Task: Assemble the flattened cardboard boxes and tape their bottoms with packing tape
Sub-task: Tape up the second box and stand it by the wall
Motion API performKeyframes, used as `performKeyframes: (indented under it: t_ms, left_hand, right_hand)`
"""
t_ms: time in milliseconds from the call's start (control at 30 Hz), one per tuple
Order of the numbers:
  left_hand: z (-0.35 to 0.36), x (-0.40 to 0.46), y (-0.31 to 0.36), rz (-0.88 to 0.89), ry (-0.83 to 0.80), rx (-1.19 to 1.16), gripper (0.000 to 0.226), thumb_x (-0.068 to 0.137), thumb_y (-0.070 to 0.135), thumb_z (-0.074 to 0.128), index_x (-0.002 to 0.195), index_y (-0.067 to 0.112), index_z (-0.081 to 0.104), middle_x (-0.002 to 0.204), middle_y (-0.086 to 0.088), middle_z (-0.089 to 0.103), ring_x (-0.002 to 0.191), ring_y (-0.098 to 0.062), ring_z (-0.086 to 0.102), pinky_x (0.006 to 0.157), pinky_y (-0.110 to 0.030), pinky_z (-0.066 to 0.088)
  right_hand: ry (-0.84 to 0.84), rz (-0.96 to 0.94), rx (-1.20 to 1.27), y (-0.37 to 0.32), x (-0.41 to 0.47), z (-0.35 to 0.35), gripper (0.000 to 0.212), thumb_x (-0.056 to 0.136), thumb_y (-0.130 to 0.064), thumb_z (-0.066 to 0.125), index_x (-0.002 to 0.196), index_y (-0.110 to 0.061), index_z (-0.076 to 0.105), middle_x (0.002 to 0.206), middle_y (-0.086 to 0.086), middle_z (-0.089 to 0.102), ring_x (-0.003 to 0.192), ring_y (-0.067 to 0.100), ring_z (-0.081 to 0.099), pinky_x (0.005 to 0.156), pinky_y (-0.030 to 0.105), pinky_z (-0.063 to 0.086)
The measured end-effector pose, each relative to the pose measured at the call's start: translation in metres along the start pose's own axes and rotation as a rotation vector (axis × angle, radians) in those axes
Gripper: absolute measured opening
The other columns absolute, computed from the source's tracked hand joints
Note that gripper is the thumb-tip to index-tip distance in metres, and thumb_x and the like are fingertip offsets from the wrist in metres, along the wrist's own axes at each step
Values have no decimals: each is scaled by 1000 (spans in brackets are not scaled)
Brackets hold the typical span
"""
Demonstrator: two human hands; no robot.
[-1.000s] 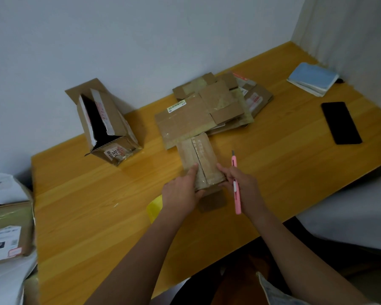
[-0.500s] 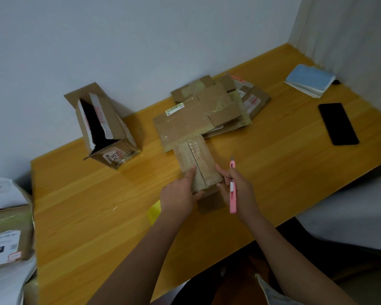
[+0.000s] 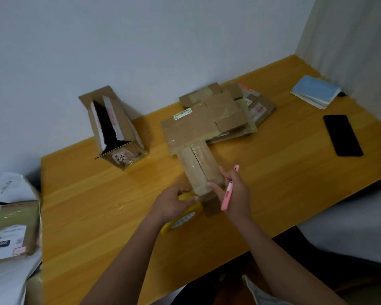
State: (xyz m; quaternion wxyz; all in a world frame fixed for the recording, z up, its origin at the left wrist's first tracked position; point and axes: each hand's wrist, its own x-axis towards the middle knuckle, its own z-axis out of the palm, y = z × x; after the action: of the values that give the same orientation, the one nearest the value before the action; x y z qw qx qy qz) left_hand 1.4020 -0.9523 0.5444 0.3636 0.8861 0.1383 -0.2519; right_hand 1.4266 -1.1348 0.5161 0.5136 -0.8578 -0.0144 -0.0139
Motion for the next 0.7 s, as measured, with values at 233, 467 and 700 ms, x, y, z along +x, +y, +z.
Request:
performKeyframes:
  t_ms: [233, 467, 700]
  left_hand:
    - [4, 2, -5, -187, 103, 86, 74, 69, 69, 70, 115, 10, 65, 115, -2, 66, 104, -20, 62, 83, -38, 52]
    - [-1, -10, -20, -20, 43, -155, 36, 83, 42, 71, 111, 20, 66, 118, 1, 61, 115, -17, 54, 85, -27, 40]
    - [2, -8, -29, -63, 133, -32, 26, 83, 51, 68, 98, 31, 68, 108, 5, 62, 104, -12, 56, 84, -33, 48]
  right_hand:
    - [21, 44, 48, 4, 4, 7, 46, 85, -7, 73, 71, -27, 34, 127, -4, 60, 76, -11, 58, 60, 6, 41]
    - [-8, 70, 76, 14, 8, 8, 26, 85, -5, 71, 82, 3, 47, 130, 2, 59, 99, -22, 53, 75, 0, 41]
    - [-15, 43, 77, 4, 10, 4, 43, 85, -7, 72, 77, -34, 40, 133, 8, 60, 92, -27, 52, 75, 0, 43]
